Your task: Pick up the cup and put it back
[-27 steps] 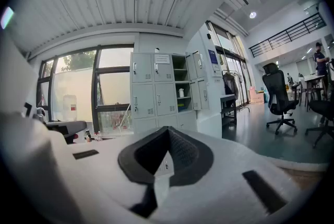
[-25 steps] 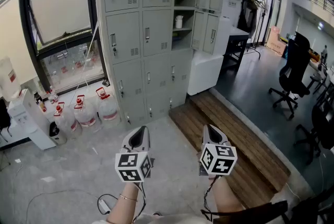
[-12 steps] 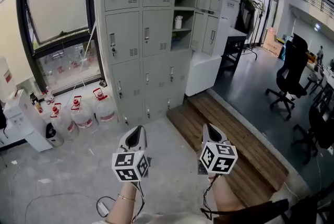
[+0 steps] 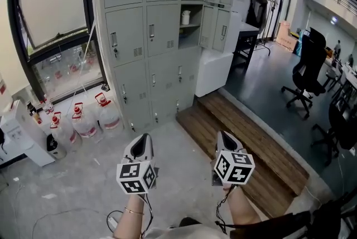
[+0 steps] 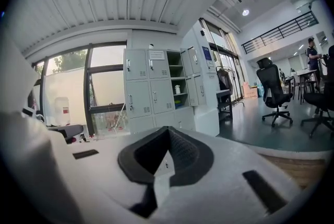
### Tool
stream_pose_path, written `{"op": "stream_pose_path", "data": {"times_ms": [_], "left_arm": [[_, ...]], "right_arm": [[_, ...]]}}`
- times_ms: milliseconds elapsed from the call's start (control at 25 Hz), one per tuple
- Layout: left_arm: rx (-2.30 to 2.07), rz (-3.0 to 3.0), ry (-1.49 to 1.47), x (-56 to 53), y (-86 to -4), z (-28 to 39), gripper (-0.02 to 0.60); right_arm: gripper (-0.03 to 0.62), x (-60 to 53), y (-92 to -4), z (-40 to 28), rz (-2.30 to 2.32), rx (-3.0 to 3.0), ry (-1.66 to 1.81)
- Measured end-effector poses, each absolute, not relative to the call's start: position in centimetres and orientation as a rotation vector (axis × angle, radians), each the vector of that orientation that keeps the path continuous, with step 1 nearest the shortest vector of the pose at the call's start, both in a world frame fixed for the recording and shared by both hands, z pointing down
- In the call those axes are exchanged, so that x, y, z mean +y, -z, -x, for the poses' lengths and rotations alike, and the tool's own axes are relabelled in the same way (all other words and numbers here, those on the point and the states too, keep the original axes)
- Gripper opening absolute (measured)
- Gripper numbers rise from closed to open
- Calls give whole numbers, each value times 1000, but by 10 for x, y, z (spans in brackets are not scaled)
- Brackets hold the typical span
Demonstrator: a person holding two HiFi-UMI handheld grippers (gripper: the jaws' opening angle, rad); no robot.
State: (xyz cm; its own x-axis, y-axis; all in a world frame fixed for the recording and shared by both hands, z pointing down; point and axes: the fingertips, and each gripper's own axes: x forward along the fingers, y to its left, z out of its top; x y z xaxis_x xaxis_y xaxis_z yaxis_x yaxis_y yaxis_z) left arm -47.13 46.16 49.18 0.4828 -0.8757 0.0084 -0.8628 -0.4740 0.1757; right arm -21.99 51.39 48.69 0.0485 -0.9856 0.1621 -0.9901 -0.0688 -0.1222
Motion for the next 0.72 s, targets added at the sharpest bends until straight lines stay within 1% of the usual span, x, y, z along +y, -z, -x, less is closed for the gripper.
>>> {"op": "stream_pose_path", "data": {"times_ms": [320, 720], "left_arm": [[-1509, -2565, 90, 422, -507, 458, 11], [-1498, -2584, 71, 308, -504, 397, 11]], "right_arm": [[-9, 478, -506, 201, -2280, -2088, -353], [-9, 366, -507, 143, -2295, -2079, -361]]}}
